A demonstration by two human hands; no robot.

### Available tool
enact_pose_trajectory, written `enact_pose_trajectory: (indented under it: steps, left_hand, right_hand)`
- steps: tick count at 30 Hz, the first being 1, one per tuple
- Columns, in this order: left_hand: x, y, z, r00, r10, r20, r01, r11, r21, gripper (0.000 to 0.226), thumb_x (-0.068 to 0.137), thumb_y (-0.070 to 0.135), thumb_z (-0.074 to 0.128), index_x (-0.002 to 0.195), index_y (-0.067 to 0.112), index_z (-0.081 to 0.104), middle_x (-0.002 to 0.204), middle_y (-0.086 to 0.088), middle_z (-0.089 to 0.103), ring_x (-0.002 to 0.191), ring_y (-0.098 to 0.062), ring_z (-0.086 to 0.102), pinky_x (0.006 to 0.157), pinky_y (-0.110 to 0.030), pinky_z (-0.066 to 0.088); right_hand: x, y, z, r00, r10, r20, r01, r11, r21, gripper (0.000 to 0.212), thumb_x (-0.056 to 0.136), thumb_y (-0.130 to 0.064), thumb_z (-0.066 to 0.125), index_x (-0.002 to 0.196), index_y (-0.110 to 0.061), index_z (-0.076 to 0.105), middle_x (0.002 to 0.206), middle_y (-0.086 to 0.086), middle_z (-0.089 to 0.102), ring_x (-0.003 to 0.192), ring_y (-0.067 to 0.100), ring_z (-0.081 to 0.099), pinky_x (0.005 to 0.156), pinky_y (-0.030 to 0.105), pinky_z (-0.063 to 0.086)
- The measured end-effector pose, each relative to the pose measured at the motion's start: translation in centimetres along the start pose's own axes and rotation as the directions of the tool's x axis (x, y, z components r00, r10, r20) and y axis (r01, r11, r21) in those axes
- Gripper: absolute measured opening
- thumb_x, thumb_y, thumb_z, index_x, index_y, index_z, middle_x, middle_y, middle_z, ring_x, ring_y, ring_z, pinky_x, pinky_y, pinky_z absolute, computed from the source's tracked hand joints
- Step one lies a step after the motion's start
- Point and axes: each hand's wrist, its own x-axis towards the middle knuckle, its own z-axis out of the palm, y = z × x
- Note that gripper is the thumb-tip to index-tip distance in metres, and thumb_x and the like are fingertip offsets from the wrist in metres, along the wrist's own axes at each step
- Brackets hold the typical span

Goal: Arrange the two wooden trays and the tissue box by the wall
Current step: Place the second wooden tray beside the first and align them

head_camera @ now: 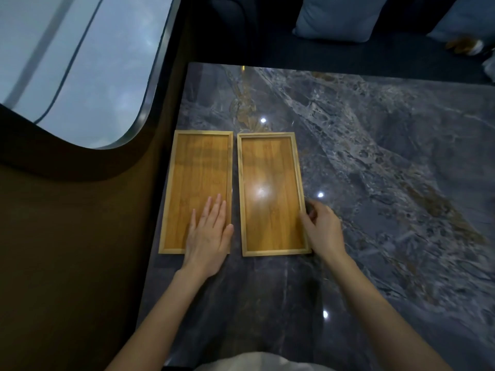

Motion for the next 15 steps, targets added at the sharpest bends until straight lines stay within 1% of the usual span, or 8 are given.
enact_pose_trajectory:
  steps: [2, 4, 7, 9, 11, 15]
  left_hand:
    - [-0.2, -0.6, 0.4, 0.999, -0.013, 0.036, 0.013, 1.0, 0.012, 0.071, 0.082, 0.053, -0.004, 0.145, 0.021, -0.001, 0.148, 0.012, -0.015, 0.139, -0.007, -0.016, 0.113, -0.037, -0.011]
    - [-0.4, -0.9, 0.6, 0.998, -0.01, 0.065, 0.009, 1.0, 0.008, 0.069, 0.083, 0.059, -0.004, 0.142, 0.024, -0.007, 0.148, 0.012, -0.016, 0.139, -0.007, -0.017, 0.113, -0.037, -0.011]
    - [-0.4, -1.1, 0.7, 0.998, -0.004, 0.068, 0.003, 1.0, 0.014, 0.067, 0.079, 0.057, -0.011, 0.138, 0.026, -0.012, 0.149, 0.011, -0.018, 0.14, -0.008, -0.018, 0.113, -0.037, -0.012]
    - [-0.4, -1.1, 0.9, 0.998, -0.002, 0.057, 0.0, 0.999, 0.036, 0.068, 0.077, 0.057, -0.015, 0.138, 0.027, -0.014, 0.149, 0.01, -0.018, 0.14, -0.009, -0.018, 0.113, -0.037, -0.012]
    - [-0.4, -1.1, 1.0, 0.999, -0.001, 0.054, -0.002, 0.998, 0.056, 0.071, 0.075, 0.06, -0.019, 0.138, 0.027, -0.016, 0.15, 0.009, -0.019, 0.14, -0.01, -0.019, 0.114, -0.038, -0.012]
    - [-0.5, -1.0, 1.1, 0.999, -0.003, 0.047, -0.001, 0.997, 0.073, 0.073, 0.074, 0.063, -0.018, 0.138, 0.027, -0.017, 0.151, 0.008, -0.018, 0.141, -0.012, -0.017, 0.114, -0.039, -0.011]
  right_hand:
    - [0.7, -0.4, 0.1, 0.998, -0.012, 0.054, 0.017, 0.996, -0.09, 0.043, 0.092, -0.03, 0.047, 0.13, -0.011, 0.047, 0.11, 0.014, 0.061, 0.102, 0.029, 0.058, 0.087, 0.041, 0.046]
    - [0.9, -0.6, 0.3, 0.996, -0.023, 0.086, 0.032, 0.994, -0.108, 0.043, 0.093, -0.029, 0.045, 0.134, -0.014, 0.043, 0.12, 0.014, 0.061, 0.109, 0.03, 0.058, 0.091, 0.043, 0.047]
    - [1.0, -0.8, 0.4, 0.998, -0.03, 0.056, 0.034, 0.997, -0.074, 0.041, 0.094, -0.021, 0.045, 0.135, -0.013, 0.044, 0.124, 0.015, 0.062, 0.112, 0.03, 0.058, 0.096, 0.041, 0.046]
    - [0.9, -0.9, 0.4, 0.998, -0.042, 0.051, 0.046, 0.995, -0.083, 0.042, 0.094, -0.019, 0.046, 0.135, -0.01, 0.044, 0.129, 0.016, 0.059, 0.116, 0.03, 0.056, 0.099, 0.038, 0.043]
    - [0.8, -1.2, 0.5, 0.996, -0.072, 0.053, 0.076, 0.993, -0.087, 0.04, 0.094, -0.017, 0.046, 0.134, -0.007, 0.046, 0.129, 0.017, 0.059, 0.117, 0.03, 0.055, 0.099, 0.036, 0.041]
    - [0.8, -1.3, 0.7, 0.995, -0.089, 0.052, 0.092, 0.994, -0.058, 0.041, 0.094, -0.014, 0.047, 0.134, -0.004, 0.046, 0.131, 0.019, 0.057, 0.119, 0.03, 0.054, 0.102, 0.034, 0.039]
